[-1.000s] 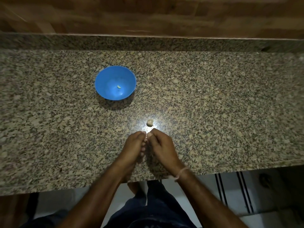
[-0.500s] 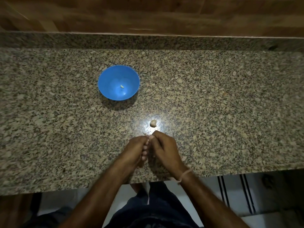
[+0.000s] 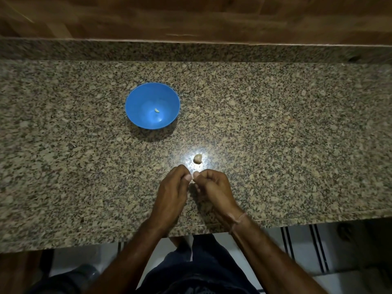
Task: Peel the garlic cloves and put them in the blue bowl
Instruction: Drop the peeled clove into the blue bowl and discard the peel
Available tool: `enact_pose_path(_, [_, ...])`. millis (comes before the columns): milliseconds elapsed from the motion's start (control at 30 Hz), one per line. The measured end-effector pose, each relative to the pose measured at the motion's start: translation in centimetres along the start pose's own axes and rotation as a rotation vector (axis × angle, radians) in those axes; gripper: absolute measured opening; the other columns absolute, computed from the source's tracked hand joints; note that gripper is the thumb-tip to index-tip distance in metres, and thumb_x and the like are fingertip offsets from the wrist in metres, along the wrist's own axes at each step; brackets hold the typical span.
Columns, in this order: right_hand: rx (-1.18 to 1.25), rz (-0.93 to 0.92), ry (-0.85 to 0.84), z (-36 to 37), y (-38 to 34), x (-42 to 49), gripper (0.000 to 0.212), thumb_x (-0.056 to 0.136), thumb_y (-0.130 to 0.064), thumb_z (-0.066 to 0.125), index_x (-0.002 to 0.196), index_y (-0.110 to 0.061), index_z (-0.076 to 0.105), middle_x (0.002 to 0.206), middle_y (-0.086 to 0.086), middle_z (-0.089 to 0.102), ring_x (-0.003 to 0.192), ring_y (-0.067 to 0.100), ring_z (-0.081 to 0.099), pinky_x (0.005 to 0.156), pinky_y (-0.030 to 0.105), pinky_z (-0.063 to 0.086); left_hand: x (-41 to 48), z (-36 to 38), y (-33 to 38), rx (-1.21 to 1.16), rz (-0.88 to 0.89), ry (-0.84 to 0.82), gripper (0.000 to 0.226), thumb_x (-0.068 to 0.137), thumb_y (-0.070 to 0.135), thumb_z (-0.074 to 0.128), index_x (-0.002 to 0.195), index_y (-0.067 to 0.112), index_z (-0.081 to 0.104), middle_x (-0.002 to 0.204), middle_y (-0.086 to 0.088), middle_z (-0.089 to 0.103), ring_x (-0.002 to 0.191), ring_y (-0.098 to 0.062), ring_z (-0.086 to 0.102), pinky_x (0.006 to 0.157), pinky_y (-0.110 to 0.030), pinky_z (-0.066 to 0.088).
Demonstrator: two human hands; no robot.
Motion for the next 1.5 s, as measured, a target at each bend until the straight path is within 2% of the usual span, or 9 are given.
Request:
enact_pose_path(67, [0.14, 0.131, 0.0, 0.2, 0.1, -0.1, 0.034, 0.101, -0.02, 0.07, 0.07, -0.008, 0.062, 0.063, 0.009, 0.056, 0.058, 0.018, 0.048, 0.056, 0.029, 0.042, 0.1, -0.1, 0.2, -0.001, 0.01, -0.02, 0.025, 0.11, 0.016, 0.048, 0.087, 0.024, 0.049, 0.078, 0.01, 0.048, 0.072, -0.01, 0.048, 0.062, -0.022, 0.034])
enact_pose_path(233, [-0.206, -0.151, 0.092, -0.8, 0.2, -0.1, 0.035, 0.097, -0.031, 0.07, 0.068, -0.014, 0.061, 0.062, -0.003, 0.056, 0.061, 0.012, 0.051, 0.061, 0.033, 0.043, 0.2, 0.3, -0.4, -0.217, -0.193, -0.082, 0.022, 0.107, 0.021, 0.055, 0.085, 0.019, 0.061, 0.074, -0.001, 0.061, 0.068, -0.011, 0.054, 0.061, -0.026, 0.041])
enact_pose_path(467, [-0.273, -0.161, 0.176, -0.8, 0.4, 0.0, 0.036, 0.099, -0.023, 0.071, 0.067, -0.013, 0.057, 0.059, -0.008, 0.051, 0.058, 0.007, 0.046, 0.058, 0.03, 0.04, 0.8, 0.0, 0.0, -0.102, -0.213, 0.008, 0.012, 0.098, 0.017, 0.068, 0.087, 0.019, 0.072, 0.075, 0.012, 0.07, 0.073, 0.001, 0.065, 0.063, -0.008, 0.045])
enact_pose_path(667, [-0.672, -0.504, 0.177, -0.7, -0.4, 0.2, 0.025, 0.099, -0.015, 0.066, 0.076, -0.018, 0.056, 0.07, -0.01, 0.052, 0.066, 0.005, 0.044, 0.059, 0.015, 0.029, 0.7, 1.8, -2.1, -0.51, -0.621, -0.073, 0.023, 0.103, 0.019, 0.062, 0.089, 0.005, 0.074, 0.069, -0.004, 0.066, 0.059, -0.013, 0.057, 0.056, -0.028, 0.044])
enact_pose_path(867, [-0.207, -0.006, 0.118, -0.9, 1.9, 1.0, 0.036, 0.095, -0.039, 0.07, 0.07, -0.013, 0.063, 0.065, 0.004, 0.063, 0.064, 0.017, 0.057, 0.066, 0.042, 0.053, 1.1, 0.9, -0.4, 0.031, -0.226, 0.084, 0.015, 0.097, 0.017, 0.065, 0.083, 0.02, 0.069, 0.072, 0.008, 0.07, 0.069, -0.004, 0.065, 0.061, -0.018, 0.048])
enact_pose_path(1033, [-0.688, -0.392, 0.208, -0.7, 0.5, 0.5, 0.023, 0.1, -0.018, 0.06, 0.078, -0.018, 0.054, 0.07, -0.007, 0.053, 0.065, 0.014, 0.048, 0.057, 0.033, 0.032, 0.8, 1.8, -1.3, -0.175, -0.444, 0.061, 0.021, 0.1, 0.023, 0.066, 0.081, 0.016, 0.072, 0.066, 0.005, 0.071, 0.062, -0.009, 0.065, 0.059, -0.02, 0.048])
enact_pose_path(1167, [-0.418, -0.175, 0.21, -1.0, 1.2, 0.9, 0.034, 0.102, -0.023, 0.065, 0.069, -0.015, 0.057, 0.061, -0.006, 0.055, 0.059, 0.008, 0.047, 0.058, 0.033, 0.039, 1.0, 1.1, 0.2, 0.197, -0.109, 0.085, 0.022, 0.1, 0.011, 0.06, 0.08, 0.02, 0.059, 0.071, 0.012, 0.057, 0.065, 0.0, 0.053, 0.056, -0.012, 0.035])
enact_pose_path(1333, [-0.686, -0.411, 0.219, -1.0, 0.4, 0.7, 0.023, 0.101, -0.022, 0.055, 0.078, -0.018, 0.052, 0.07, -0.006, 0.053, 0.065, 0.014, 0.048, 0.058, 0.033, 0.028, 0.8, 1.9, -0.7, -0.07, -0.375, 0.075, 0.024, 0.098, 0.021, 0.068, 0.076, 0.017, 0.071, 0.067, 0.001, 0.071, 0.06, -0.01, 0.064, 0.064, -0.028, 0.051])
enact_pose_path(1500, [-0.499, -0.243, 0.235, -1.7, 1.0, 1.1, 0.033, 0.104, -0.022, 0.061, 0.072, -0.014, 0.055, 0.062, -0.002, 0.055, 0.057, 0.006, 0.043, 0.054, 0.031, 0.031, 0.7, 1.3, 1.0, 0.146, -0.131, 0.138, 0.018, 0.098, 0.011, 0.063, 0.082, 0.02, 0.066, 0.073, 0.01, 0.065, 0.068, -0.004, 0.06, 0.058, -0.013, 0.04])
Point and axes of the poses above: each hand's wrist, its own x-axis towards the middle knuckle, its own z-axis out of the palm, y = z × x, the point moved 3 cm from there along x, towards the middle knuckle
